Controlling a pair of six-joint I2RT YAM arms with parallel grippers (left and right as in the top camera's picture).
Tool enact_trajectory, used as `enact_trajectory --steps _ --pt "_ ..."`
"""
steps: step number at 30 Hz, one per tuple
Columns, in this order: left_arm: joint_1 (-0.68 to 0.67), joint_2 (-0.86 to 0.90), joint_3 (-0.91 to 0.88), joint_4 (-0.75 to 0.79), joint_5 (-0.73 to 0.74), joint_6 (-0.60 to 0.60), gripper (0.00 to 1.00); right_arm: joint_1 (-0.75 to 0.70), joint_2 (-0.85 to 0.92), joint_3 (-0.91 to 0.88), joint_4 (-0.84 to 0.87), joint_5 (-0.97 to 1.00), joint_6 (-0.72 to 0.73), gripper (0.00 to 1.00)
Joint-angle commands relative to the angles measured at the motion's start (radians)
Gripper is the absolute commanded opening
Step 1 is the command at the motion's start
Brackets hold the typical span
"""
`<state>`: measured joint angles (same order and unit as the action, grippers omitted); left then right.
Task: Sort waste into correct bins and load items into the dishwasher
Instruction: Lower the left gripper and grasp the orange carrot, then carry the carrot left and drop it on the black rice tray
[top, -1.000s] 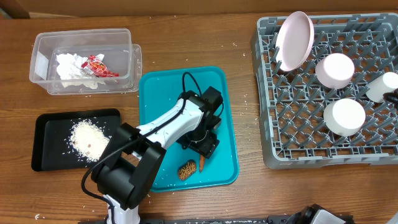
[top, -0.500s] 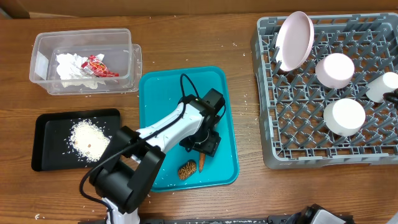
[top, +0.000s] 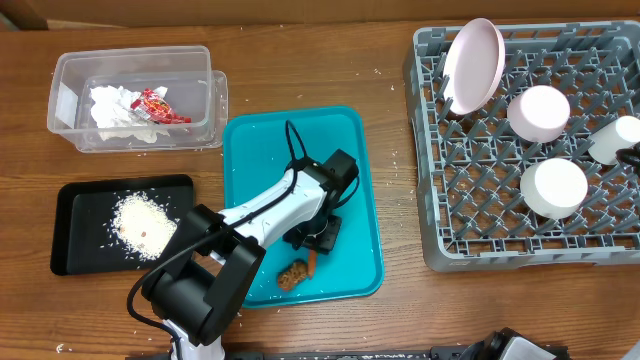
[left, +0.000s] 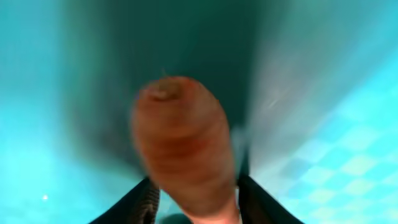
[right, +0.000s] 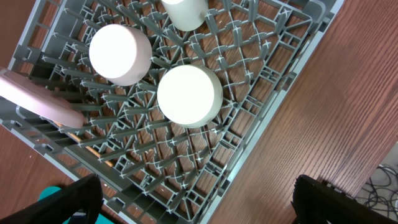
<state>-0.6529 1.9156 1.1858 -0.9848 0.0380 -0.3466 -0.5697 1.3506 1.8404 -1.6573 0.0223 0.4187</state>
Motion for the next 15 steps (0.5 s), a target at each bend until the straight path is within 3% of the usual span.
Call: enact_trajectory --steps 1,8,15 --pt "0.007 0.054 -0.036 0.004 0.005 -0.036 0.40 -0.005 -0.003 0.018 0.006 -0.005 0.008 1.00" --pt "0.013 0.053 -0.026 0.025 -0.004 -0.056 0.30 -0.005 -0.003 0.018 0.006 -0.005 0.008 1.00" --pt "0.042 0.053 0.004 0.021 -0.005 -0.058 0.28 -0.005 -0.003 0.018 0.006 -0.005 0.008 1.00"
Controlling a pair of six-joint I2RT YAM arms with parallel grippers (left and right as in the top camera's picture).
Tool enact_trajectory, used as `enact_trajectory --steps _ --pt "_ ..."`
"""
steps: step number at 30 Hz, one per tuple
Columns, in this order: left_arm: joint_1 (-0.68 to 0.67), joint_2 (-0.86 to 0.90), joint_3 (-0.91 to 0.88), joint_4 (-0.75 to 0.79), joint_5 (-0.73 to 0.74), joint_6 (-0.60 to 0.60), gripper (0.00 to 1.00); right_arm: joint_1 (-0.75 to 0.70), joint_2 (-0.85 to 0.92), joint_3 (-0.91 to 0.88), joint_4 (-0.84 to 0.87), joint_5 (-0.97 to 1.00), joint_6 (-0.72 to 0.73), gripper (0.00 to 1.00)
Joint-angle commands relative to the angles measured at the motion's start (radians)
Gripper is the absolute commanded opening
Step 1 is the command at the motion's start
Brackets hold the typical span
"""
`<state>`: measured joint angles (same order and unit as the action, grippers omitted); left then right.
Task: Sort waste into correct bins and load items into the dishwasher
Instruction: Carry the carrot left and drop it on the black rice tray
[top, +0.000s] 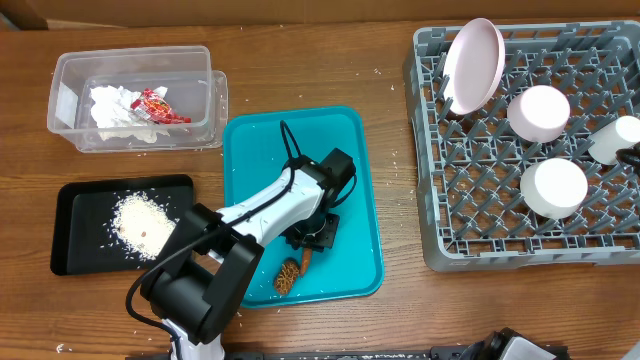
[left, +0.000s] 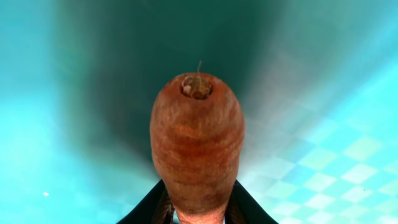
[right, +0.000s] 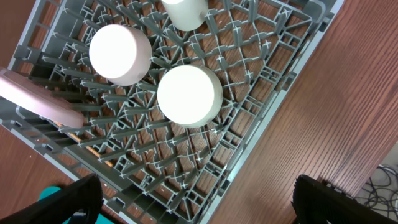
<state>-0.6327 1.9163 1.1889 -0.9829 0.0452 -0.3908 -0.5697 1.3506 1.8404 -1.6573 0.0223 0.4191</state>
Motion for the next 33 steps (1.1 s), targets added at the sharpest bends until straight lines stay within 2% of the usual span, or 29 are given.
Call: enact_trajectory --steps 1,5,12,22,27,33 --pt "0.029 0.053 0.006 0.019 -0.014 -0.014 0.27 -0.005 -0.003 0.018 0.006 -0.005 0.008 1.00" --pt "0.064 0.052 0.038 0.014 -0.030 -0.009 0.26 -0.005 -0.003 0.018 0.006 -0.005 0.008 1.00" --pt "0.140 0.052 0.140 -0.033 -0.026 0.003 0.18 -0.005 -0.003 0.018 0.006 -0.005 0.008 1.00" --pt "0.240 0.051 0.383 -0.138 -0.027 0.018 0.19 -0.005 -0.003 0.018 0.006 -0.005 0.008 1.00" --pt "0.334 0.051 0.516 -0.206 -0.027 0.018 0.19 -0.005 -0.003 0.018 0.006 -0.005 0.008 1.00" --pt "0.474 0.051 0.576 -0.294 -0.027 0.009 0.18 -0.005 -0.003 0.018 0.006 -0.005 0.008 1.00"
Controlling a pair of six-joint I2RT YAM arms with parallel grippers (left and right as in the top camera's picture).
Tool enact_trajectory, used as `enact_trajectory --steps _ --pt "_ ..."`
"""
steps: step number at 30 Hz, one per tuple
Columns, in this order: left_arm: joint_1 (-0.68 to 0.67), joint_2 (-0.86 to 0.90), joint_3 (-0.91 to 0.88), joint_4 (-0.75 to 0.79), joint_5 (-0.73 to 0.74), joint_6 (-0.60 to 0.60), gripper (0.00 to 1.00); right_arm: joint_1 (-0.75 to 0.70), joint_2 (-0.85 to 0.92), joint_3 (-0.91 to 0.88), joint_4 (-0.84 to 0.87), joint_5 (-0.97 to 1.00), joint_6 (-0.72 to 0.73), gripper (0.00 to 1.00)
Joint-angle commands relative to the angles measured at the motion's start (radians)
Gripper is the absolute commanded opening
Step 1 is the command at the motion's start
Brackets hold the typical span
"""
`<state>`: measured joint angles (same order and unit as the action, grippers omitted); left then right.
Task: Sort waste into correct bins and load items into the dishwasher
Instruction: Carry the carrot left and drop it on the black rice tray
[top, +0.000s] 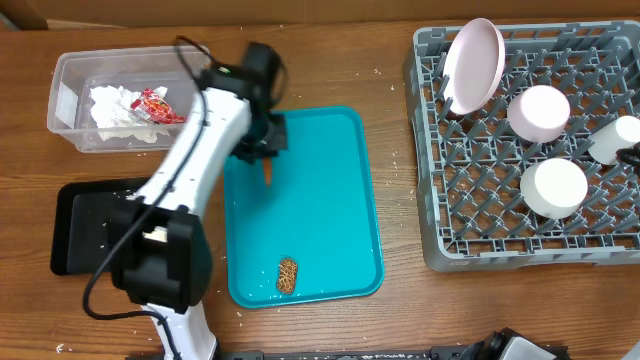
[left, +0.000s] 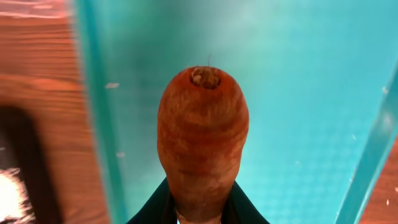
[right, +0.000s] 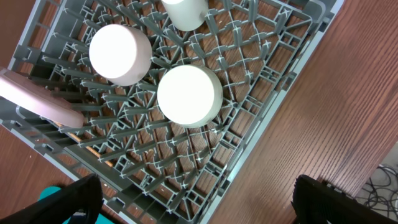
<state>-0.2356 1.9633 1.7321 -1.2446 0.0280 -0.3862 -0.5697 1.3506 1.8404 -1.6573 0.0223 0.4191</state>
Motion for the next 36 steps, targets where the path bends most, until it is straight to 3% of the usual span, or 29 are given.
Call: enact_trajectory --steps 1,6,10,19,36 --pt "0.096 0.004 0.032 -0.042 -0.010 -0.002 0.18 -0.005 -0.003 0.018 0.006 -0.005 0.008 1.00" --pt "0.227 0.004 0.030 -0.080 -0.010 -0.022 0.15 -0.005 -0.003 0.018 0.006 -0.005 0.008 1.00" --pt "0.322 0.004 0.030 -0.079 -0.012 -0.032 0.22 -0.005 -0.003 0.018 0.006 -0.005 0.008 1.00" --pt "0.506 0.005 -0.036 -0.020 -0.013 -0.072 0.24 -0.005 -0.003 0.018 0.006 -0.005 0.008 1.00" --pt "0.675 0.005 -0.312 0.166 -0.013 -0.142 0.28 -0.005 -0.003 0.018 0.006 -0.005 0.008 1.00"
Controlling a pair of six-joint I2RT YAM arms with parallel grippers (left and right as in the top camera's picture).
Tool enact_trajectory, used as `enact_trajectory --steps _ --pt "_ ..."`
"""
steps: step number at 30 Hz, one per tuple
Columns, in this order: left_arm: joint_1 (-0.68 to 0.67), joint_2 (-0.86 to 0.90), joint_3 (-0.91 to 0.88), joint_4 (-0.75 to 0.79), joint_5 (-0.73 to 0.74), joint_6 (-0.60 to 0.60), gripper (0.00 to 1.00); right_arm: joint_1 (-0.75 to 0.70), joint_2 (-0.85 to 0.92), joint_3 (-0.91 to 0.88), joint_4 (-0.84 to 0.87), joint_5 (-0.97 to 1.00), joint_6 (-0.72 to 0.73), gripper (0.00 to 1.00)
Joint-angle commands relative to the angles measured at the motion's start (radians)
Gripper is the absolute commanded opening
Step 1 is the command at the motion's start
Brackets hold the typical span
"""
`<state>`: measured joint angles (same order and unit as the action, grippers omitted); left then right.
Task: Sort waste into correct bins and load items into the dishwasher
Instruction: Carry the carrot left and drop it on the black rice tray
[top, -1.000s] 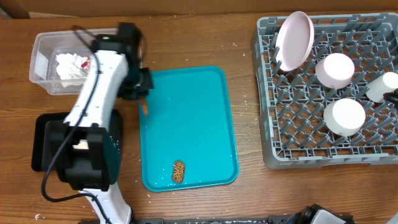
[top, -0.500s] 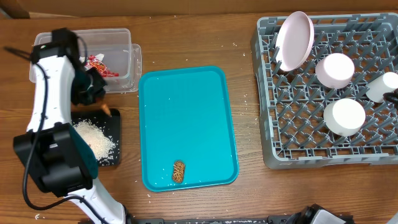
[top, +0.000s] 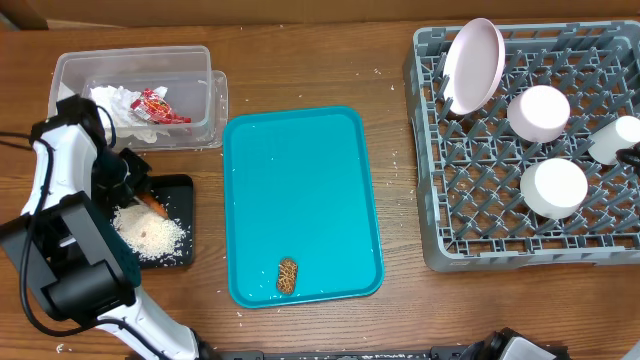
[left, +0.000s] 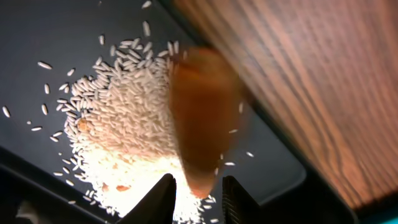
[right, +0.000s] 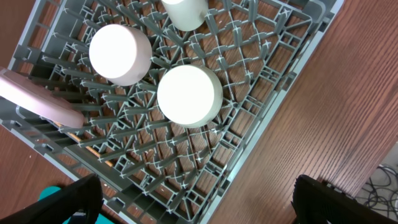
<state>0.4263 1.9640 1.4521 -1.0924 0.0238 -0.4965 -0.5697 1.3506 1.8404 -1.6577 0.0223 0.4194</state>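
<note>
An orange carrot piece (left: 202, 118), blurred, hangs over the rice pile (left: 124, 124) in the black tray (top: 172, 186). Its near end lies between the fingertips of my left gripper (left: 199, 202), with gaps on both sides; the gripper is open. In the overhead view the carrot piece (top: 152, 205) sits at the tray's top edge beside the left gripper (top: 135, 190). A brown food scrap (top: 287, 276) lies on the teal tray (top: 300, 150). My right gripper (right: 205, 208) stands wide open and empty above the grey dish rack (right: 261, 143).
A clear bin (top: 200, 75) with white and red wrappers stands behind the black tray. The dish rack (top: 440, 250) on the right holds a pink plate (top: 473, 65) and upturned white cups (top: 553, 188). Rice grains are scattered on the wooden table.
My left gripper has moved from the teal tray's upper left corner to over the black tray. It held the carrot piece then; now its fingers stand apart and the carrot has slipped outward.
My left gripper was low on the teal tray around the carrot piece, beside the brown scrap. It then shut on the carrot, later held it above the tray's upper left corner, and now is open over the black rice tray. The right arm stayed still.
</note>
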Motion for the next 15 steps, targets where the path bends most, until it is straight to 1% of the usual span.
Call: enact_trajectory --steps 1,7,12,15 --pt "0.014 0.004 -0.039 0.018 -0.009 -0.032 0.28 -0.005 -0.003 0.018 0.006 -0.005 0.007 1.00" --pt "0.013 0.003 -0.040 0.019 0.005 -0.031 0.28 -0.005 -0.003 0.018 0.006 -0.005 0.007 1.00" --pt "0.010 -0.004 -0.009 -0.015 0.098 0.011 0.24 -0.005 -0.003 0.018 0.006 -0.005 0.007 1.00" --pt "0.002 -0.039 -0.007 -0.026 0.132 0.036 0.24 -0.005 -0.003 0.018 0.006 -0.005 0.007 1.00"
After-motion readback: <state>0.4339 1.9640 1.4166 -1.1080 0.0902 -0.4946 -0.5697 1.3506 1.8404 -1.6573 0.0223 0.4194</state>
